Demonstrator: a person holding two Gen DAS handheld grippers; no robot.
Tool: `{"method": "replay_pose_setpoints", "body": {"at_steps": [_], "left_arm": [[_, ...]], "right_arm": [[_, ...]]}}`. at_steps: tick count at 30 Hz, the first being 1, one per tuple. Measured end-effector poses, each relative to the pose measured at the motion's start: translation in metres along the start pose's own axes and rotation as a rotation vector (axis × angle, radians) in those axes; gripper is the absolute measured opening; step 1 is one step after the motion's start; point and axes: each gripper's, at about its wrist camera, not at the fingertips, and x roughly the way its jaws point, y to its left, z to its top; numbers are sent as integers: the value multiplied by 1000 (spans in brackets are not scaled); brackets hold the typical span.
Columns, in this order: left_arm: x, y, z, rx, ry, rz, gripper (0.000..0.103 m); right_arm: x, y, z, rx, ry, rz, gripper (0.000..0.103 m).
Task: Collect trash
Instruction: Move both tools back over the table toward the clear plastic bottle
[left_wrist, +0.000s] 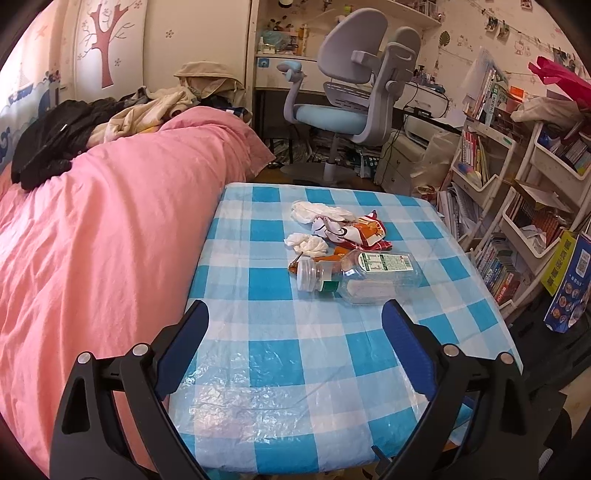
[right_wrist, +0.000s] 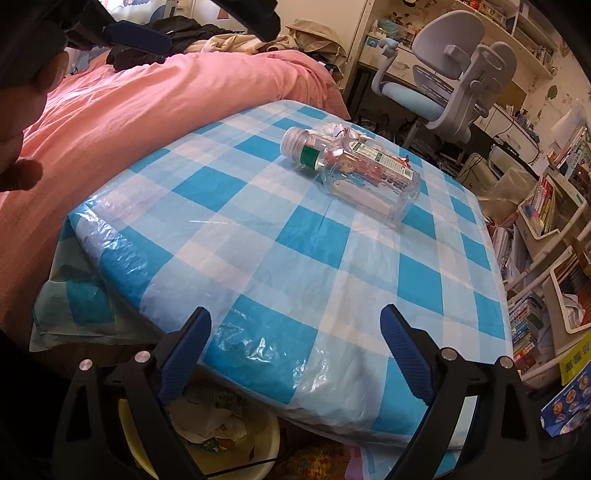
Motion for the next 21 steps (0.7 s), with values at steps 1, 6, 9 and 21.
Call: {"method": "replay_pose_setpoints", "body": {"at_steps": [1,6,9,21], "left_arm": [[0,0,0,-1,1,-2,91],[-1,-3,0,15,4,-3,93],[-1,-7,-1,33,8,-1,93],[-4,-9,-1,68,5,5,95]], "right_arm": [[0,0,0,0,2,0,89],[1,1,1,-4,5,-1,89],[2,2,1,-3,5,-2,89],[2,2,2,-10,4,1,89]]}}
